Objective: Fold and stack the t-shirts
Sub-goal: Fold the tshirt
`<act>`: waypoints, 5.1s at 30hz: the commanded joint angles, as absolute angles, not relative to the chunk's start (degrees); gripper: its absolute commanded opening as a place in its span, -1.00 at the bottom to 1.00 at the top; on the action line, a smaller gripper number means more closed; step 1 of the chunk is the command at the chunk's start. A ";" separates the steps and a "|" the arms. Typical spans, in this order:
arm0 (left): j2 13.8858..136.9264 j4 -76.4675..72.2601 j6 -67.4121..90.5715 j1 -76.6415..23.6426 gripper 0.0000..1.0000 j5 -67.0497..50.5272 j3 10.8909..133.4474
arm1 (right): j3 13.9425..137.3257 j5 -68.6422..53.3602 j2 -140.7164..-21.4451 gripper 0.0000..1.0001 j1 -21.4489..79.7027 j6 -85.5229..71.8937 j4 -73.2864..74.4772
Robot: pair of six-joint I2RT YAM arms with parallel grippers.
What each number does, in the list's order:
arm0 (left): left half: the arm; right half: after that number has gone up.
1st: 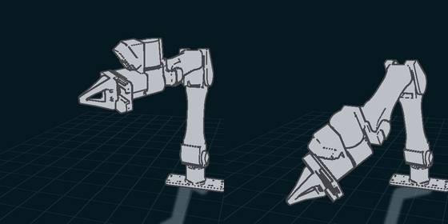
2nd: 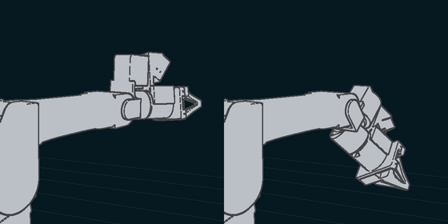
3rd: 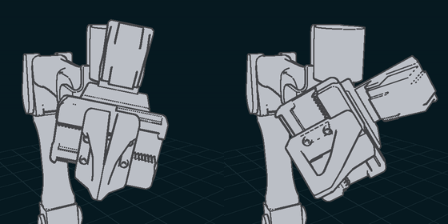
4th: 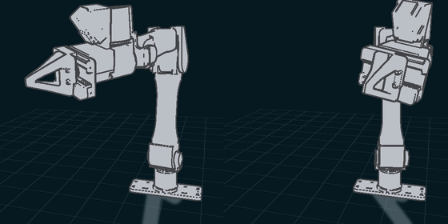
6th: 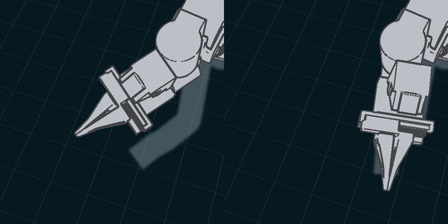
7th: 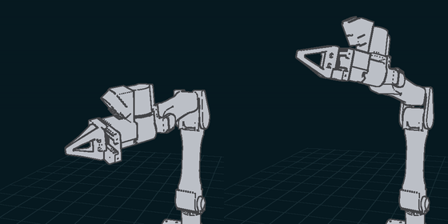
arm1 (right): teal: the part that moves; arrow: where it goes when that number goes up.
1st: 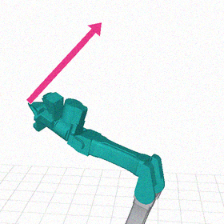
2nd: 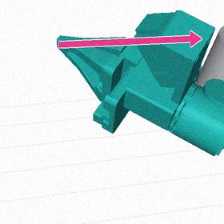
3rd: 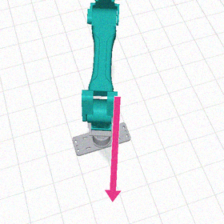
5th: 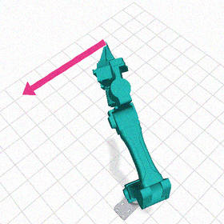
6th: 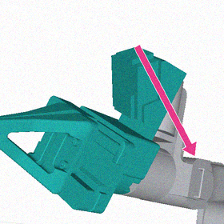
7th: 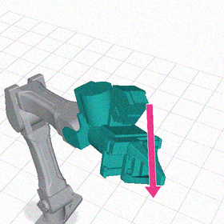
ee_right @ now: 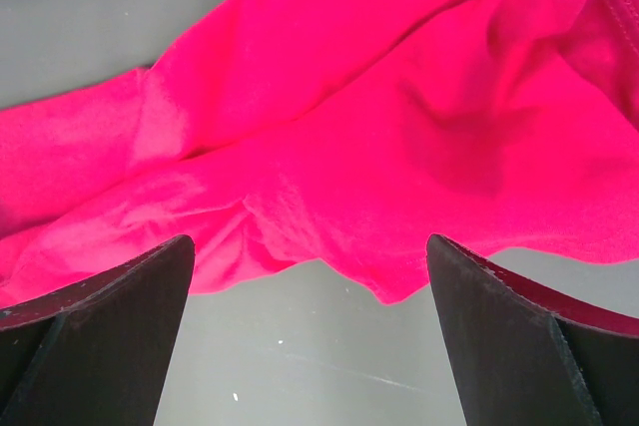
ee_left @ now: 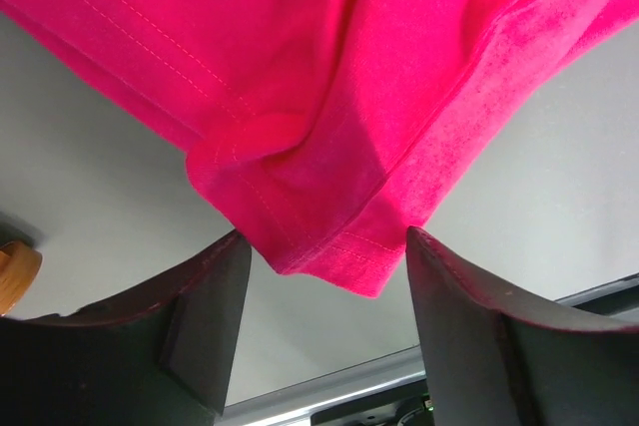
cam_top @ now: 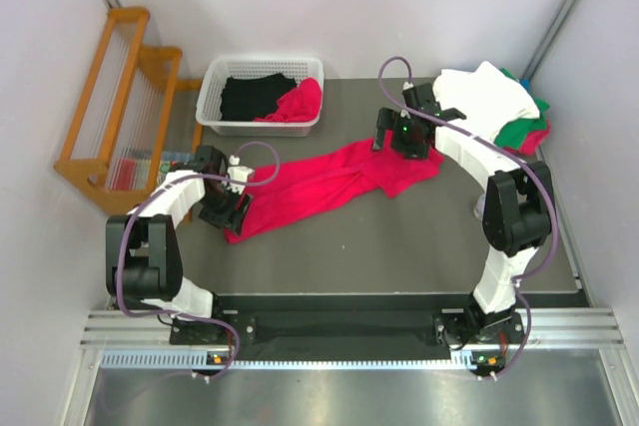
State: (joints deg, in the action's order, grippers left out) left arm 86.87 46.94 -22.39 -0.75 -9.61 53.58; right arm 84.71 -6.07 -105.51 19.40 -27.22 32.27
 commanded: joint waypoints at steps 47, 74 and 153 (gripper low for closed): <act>87.89 39.02 -19.60 -0.79 0.35 -9.23 59.24 | 85.34 -6.50 -108.90 0.99 20.48 -27.51 29.97; 89.03 34.72 -19.60 -0.44 -0.27 -4.22 56.95 | 84.20 -5.98 -108.63 0.99 20.48 -27.33 29.53; 90.97 39.46 -21.27 -4.04 0.98 -19.25 54.32 | 106.52 -7.56 -133.86 0.99 11.96 -30.93 36.56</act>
